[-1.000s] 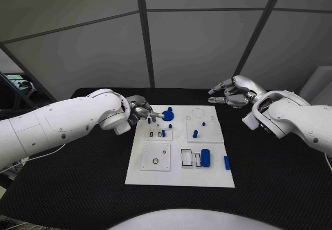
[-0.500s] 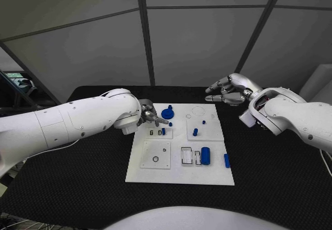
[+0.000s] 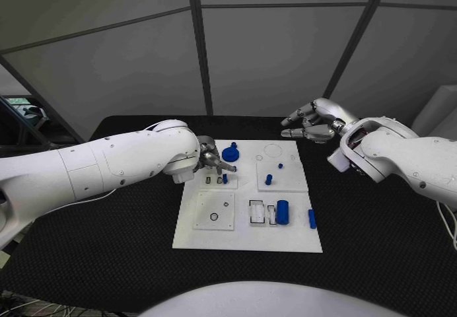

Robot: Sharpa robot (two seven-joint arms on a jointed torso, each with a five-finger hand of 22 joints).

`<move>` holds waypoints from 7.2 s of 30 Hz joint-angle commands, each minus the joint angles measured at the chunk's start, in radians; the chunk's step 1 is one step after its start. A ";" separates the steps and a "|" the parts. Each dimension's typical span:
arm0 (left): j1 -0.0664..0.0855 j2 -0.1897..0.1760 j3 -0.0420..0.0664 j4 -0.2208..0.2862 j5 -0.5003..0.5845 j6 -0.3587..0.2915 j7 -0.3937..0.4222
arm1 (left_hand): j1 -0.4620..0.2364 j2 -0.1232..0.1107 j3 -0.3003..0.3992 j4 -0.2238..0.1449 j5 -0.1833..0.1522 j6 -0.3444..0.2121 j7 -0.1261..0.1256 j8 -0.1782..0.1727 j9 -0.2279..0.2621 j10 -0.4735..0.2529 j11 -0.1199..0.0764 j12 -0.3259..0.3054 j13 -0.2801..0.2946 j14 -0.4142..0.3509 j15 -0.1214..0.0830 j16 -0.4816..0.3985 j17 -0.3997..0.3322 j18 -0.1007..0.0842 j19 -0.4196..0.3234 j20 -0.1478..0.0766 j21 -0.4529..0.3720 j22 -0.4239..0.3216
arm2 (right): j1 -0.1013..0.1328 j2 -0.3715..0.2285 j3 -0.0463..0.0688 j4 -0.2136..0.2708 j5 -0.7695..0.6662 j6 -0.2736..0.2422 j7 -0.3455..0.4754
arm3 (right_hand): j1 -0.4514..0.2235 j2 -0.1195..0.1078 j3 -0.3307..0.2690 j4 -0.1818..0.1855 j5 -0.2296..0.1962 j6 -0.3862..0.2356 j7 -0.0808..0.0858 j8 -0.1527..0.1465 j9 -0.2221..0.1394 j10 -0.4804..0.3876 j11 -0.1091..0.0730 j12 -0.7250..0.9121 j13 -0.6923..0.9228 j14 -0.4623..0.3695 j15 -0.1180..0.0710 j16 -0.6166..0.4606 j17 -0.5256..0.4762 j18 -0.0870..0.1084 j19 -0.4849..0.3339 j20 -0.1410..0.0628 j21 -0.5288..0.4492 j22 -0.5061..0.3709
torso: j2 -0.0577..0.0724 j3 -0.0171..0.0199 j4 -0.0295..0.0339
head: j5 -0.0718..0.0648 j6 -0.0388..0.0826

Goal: Assemble the parts on the task board

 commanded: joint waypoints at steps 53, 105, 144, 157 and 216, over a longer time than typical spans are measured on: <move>0.002 0.037 -0.002 -0.022 -0.007 0.106 -0.018 | 0.092 0.017 0.069 -0.077 -0.002 0.030 -0.025 0.061 0.076 0.012 -0.015 0.017 0.019 0.073 -0.008 -0.006 0.161 -0.008 0.011 -0.006 0.016 0.019 | 0.002 0.030 0.001 -0.023 -0.014 0.029 -0.012 | -0.011 0.002 -0.005 0.000 0.008 -0.003 0.002 0.002 -0.002 0.003 -0.007 -0.008 0.043 0.060 -0.004 -0.006 0.096 0.021 -0.007 0.002 -0.005 -0.004 | -0.001 0.0001 0.0016 | -0.004 -0.024; -0.001 -0.095 -0.002 0.114 0.132 -0.118 0.054 | -0.109 -0.155 1.045 -0.270 0.086 -0.004 -0.027 0.087 0.224 0.025 -0.020 -0.017 0.006 0.077 -0.012 -0.013 0.171 -0.006 0.007 -0.009 0.009 0.023 | 0.002 0.040 0.001 -0.048 -0.014 0.042 -0.007 | -0.012 0.006 -0.007 0.001 0.010 -0.004 0.002 0.002 -0.003 0.004 -0.007 -0.006 0.045 0.061 -0.005 -0.005 0.098 0.021 -0.007 0.002 -0.006 -0.004 | -0.002 0.0028 0.0048 | 0.010 -0.036; -0.070 -0.083 -0.004 0.140 -0.154 -0.221 -0.013 | -0.148 -0.195 1.108 -0.295 0.125 0.015 -0.038 0.106 0.249 0.059 -0.030 0.001 0.030 0.078 -0.021 -0.013 0.173 -0.007 0.013 -0.016 0.013 0.031 | 0.002 0.035 0.001 -0.050 -0.017 0.035 -0.007 | -0.013 0.006 -0.007 0.001 0.010 -0.004 0.002 0.002 -0.003 0.004 -0.008 -0.007 0.044 0.061 -0.005 -0.006 0.097 0.021 -0.006 0.002 -0.007 -0.005 | -0.001 0.0124 0.0145 | 0.004 -0.042; -0.070 -0.067 -0.004 0.126 -0.179 -0.175 -0.016 | -0.151 -0.197 1.108 -0.298 0.133 0.015 -0.038 0.107 0.251 0.059 -0.031 0.000 0.029 0.077 -0.021 -0.014 0.173 -0.008 0.013 -0.016 0.013 0.032 | 0.002 0.037 0.001 -0.051 -0.018 0.035 -0.007 | -0.013 0.006 -0.009 0.001 0.011 -0.005 0.002 0.002 -0.003 0.004 -0.008 -0.007 0.044 0.061 -0.005 -0.007 0.096 0.021 -0.007 0.001 -0.008 -0.006 | -0.003 0.0123 0.0151 | 0.007 -0.044; -0.069 -0.037 -0.004 0.093 -0.178 -0.095 -0.021 | -0.258 -0.209 0.958 -0.241 0.133 0.060 -0.059 0.097 0.240 0.090 -0.045 0.030 0.067 0.079 -0.032 -0.014 0.176 -0.013 0.025 -0.026 0.026 0.059 | 0.002 0.040 0.001 -0.053 -0.018 0.041 -0.007 | -0.017 0.007 -0.012 0.002 0.012 -0.005 0.002 0.003 -0.004 0.003 -0.008 -0.011 0.041 0.061 -0.005 -0.009 0.094 0.022 -0.007 0.001 -0.011 -0.010 | -0.002 0.0123 0.0156 | 0.006 -0.056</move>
